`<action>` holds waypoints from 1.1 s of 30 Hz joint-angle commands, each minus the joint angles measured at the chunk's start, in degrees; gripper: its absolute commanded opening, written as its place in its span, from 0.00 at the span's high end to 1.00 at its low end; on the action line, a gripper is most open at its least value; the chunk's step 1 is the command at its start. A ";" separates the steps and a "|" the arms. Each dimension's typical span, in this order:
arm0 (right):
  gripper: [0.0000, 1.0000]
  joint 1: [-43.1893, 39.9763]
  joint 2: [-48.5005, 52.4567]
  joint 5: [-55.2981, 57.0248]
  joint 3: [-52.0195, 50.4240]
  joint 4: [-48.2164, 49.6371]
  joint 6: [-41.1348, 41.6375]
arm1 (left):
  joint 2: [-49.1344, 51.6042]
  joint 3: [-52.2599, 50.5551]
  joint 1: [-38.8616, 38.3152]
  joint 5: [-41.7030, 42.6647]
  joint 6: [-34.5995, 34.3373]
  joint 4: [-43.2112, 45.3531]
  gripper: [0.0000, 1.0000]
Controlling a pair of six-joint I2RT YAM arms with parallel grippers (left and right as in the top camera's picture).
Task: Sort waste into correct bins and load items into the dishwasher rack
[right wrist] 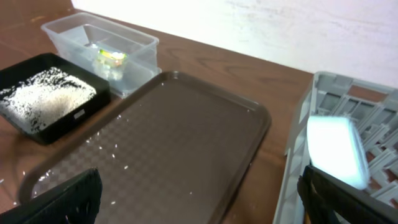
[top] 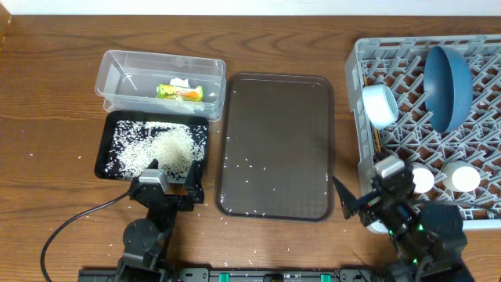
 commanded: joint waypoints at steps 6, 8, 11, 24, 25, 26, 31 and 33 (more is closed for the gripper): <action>0.01 -7.19 -15.98 -4.00 -13.81 2.91 -0.92 | -0.37 -1.73 0.33 -0.31 -0.50 -1.16 0.04; 0.01 -8.07 -18.10 -4.00 -16.48 3.89 -0.92 | -0.37 -1.73 0.33 -0.31 -0.50 -1.18 0.04; 0.01 -8.66 -18.47 -4.02 -20.09 7.17 -0.90 | -0.37 -1.73 0.33 -0.31 -0.50 -1.16 0.04; 0.01 -8.74 -18.47 -0.76 -27.74 24.87 -0.94 | -0.37 -1.73 0.33 -0.31 -0.50 -1.16 0.04; 0.01 -8.74 -18.47 -0.76 -27.74 24.83 -0.94 | -0.37 -1.73 0.33 -0.31 -0.50 -1.16 0.04; 0.01 -8.74 -18.47 -0.76 -27.74 24.83 -0.94 | -0.37 -1.73 0.33 -0.31 -0.50 -1.16 0.04; 0.01 -8.74 -18.45 -0.76 -27.74 24.79 -0.94 | -0.37 -1.73 0.33 -0.31 -0.50 -1.16 0.04; 0.01 -8.74 -18.45 -0.76 -27.71 24.79 -0.94 | -0.37 -1.73 0.33 -0.31 -0.50 -1.16 0.04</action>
